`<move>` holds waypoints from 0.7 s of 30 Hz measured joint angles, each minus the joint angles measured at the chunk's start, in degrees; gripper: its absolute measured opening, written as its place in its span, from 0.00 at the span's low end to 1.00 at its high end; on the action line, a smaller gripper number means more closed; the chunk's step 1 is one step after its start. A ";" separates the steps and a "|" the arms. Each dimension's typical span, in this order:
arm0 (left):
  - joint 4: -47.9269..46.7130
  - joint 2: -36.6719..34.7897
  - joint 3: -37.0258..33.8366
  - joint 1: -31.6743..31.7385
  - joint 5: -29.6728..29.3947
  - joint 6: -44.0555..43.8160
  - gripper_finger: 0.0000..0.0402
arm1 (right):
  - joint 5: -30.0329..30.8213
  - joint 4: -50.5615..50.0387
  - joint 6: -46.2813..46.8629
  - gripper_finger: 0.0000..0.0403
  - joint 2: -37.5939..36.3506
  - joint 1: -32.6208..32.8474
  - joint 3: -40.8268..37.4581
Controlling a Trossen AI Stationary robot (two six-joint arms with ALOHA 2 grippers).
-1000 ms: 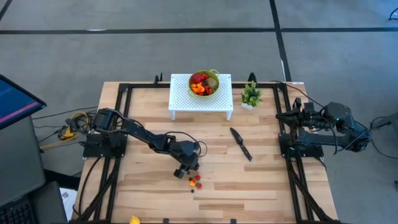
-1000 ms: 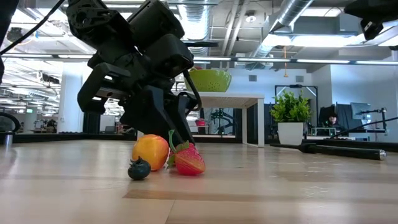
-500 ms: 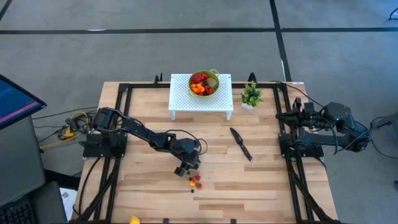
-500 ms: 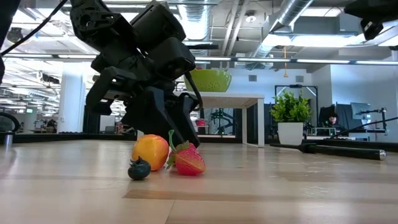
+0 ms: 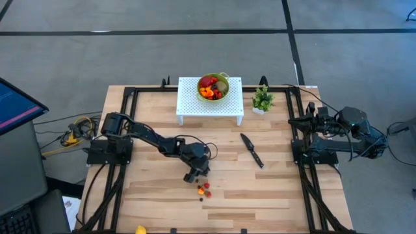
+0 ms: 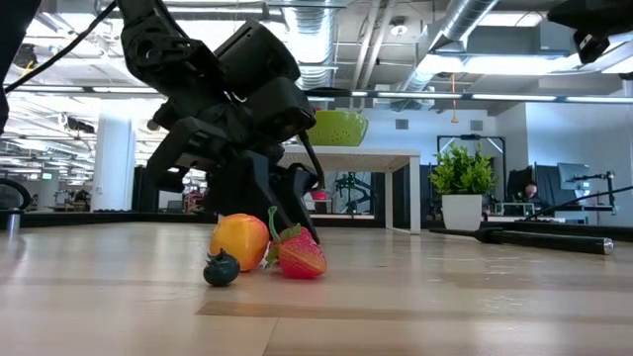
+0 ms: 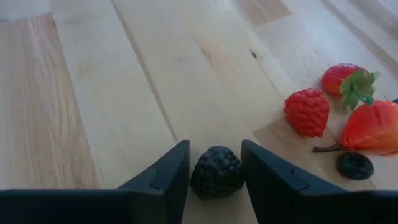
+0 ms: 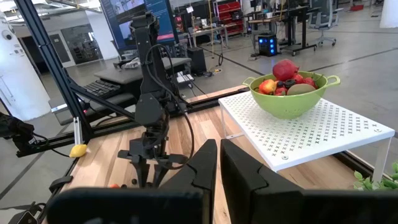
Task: Pick & Place Fruit
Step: Put the black raspberry into the green strainer bowl
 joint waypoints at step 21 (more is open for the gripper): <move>2.31 -9.33 -0.15 0.97 -7.21 1.89 0.28 | 0.00 0.00 -0.02 0.04 0.00 0.00 -0.02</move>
